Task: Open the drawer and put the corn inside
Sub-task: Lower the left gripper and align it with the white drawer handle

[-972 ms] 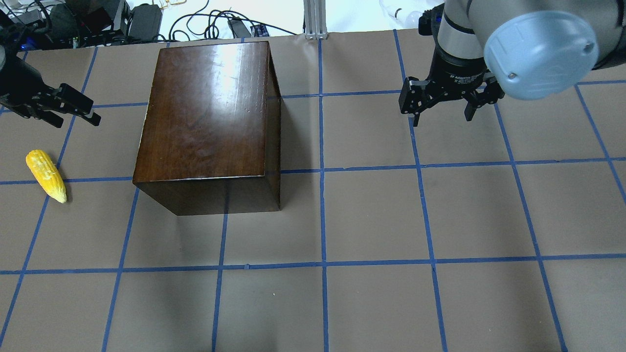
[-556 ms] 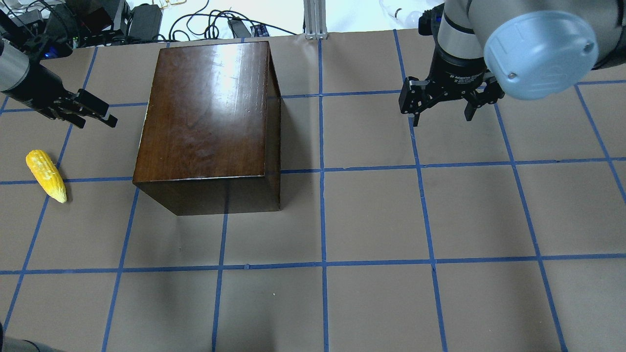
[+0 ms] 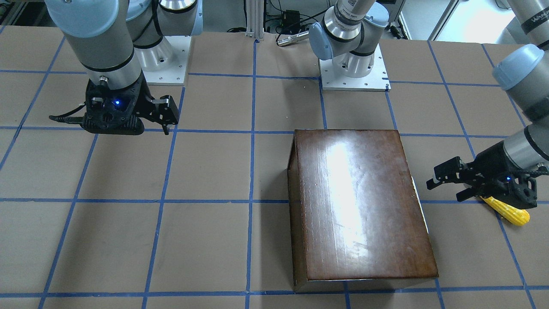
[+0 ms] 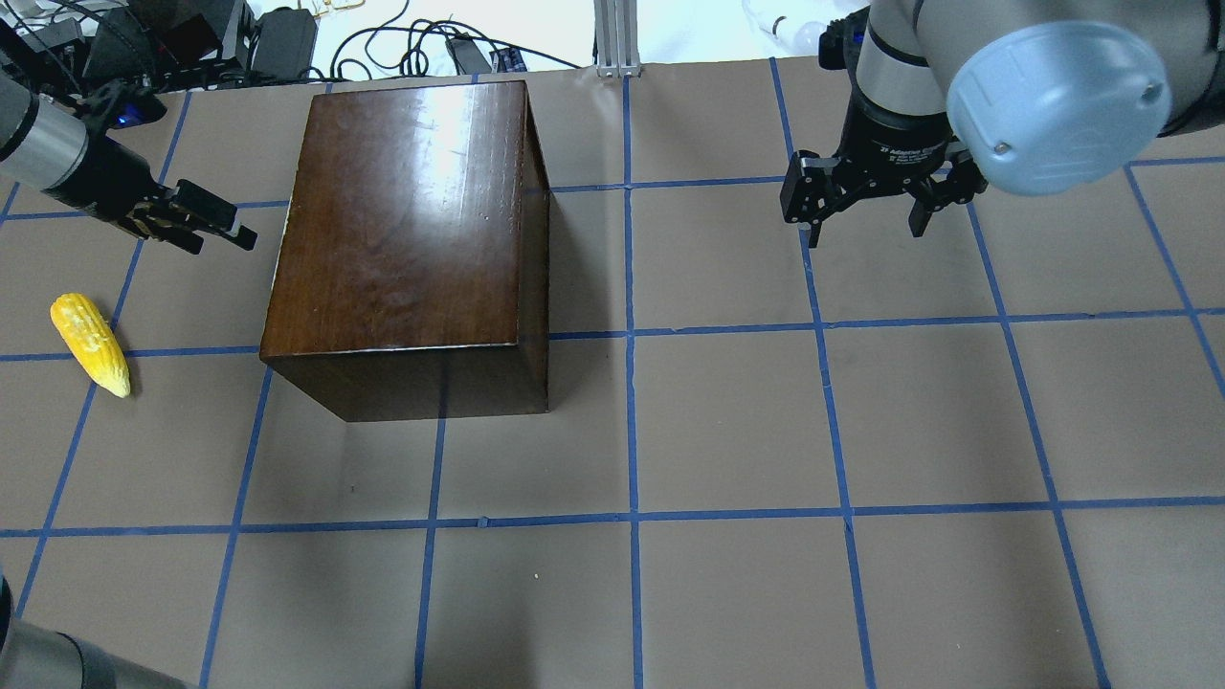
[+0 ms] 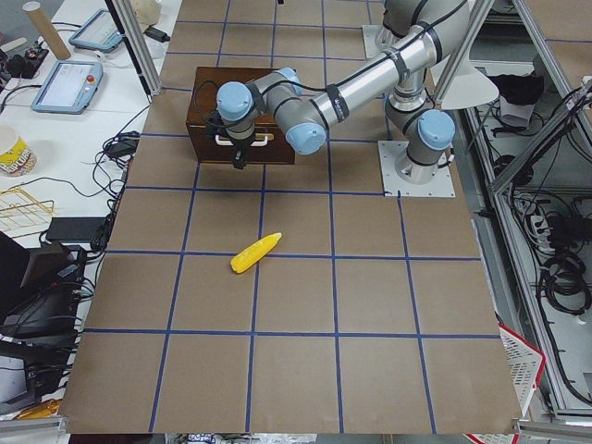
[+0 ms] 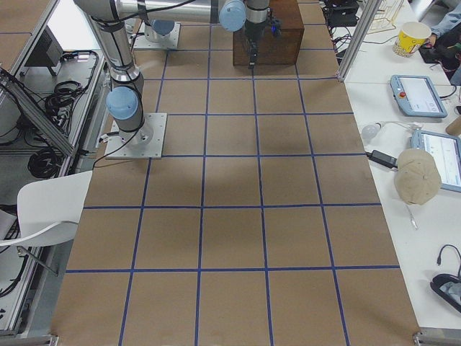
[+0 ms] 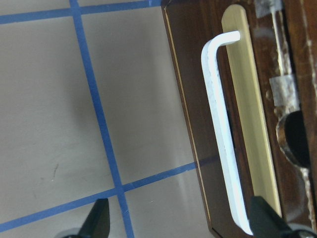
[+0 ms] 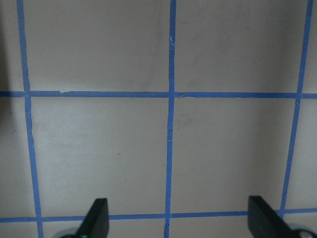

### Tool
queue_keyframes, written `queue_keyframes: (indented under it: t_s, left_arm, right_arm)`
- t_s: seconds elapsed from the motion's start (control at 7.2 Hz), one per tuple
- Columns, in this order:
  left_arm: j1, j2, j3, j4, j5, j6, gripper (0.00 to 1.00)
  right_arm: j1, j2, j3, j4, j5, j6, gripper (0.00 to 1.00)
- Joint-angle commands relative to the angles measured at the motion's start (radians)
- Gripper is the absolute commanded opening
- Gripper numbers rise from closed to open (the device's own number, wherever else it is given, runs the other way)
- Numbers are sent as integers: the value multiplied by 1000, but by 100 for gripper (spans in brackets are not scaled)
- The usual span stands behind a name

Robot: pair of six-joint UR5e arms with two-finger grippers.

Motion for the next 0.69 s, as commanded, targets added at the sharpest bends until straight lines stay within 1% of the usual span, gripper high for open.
queue_keyframes:
  t_s: [0.0, 0.14, 0.42, 0.56]
  left_arm:
    - [0, -30, 3, 0, -26, -11, 100]
    - [0, -41, 1, 0, -48, -30, 100]
    - [0, -65, 1, 24, -54, -89, 100]
    - [0, -78, 3, 28, -54, -90, 100]
  right_arm:
    - [0, 0, 0, 0, 0, 0, 100]
    - [0, 0, 0, 0, 0, 0, 100]
    - [0, 0, 0, 0, 0, 0, 100]
    - [0, 0, 0, 0, 0, 0, 100]
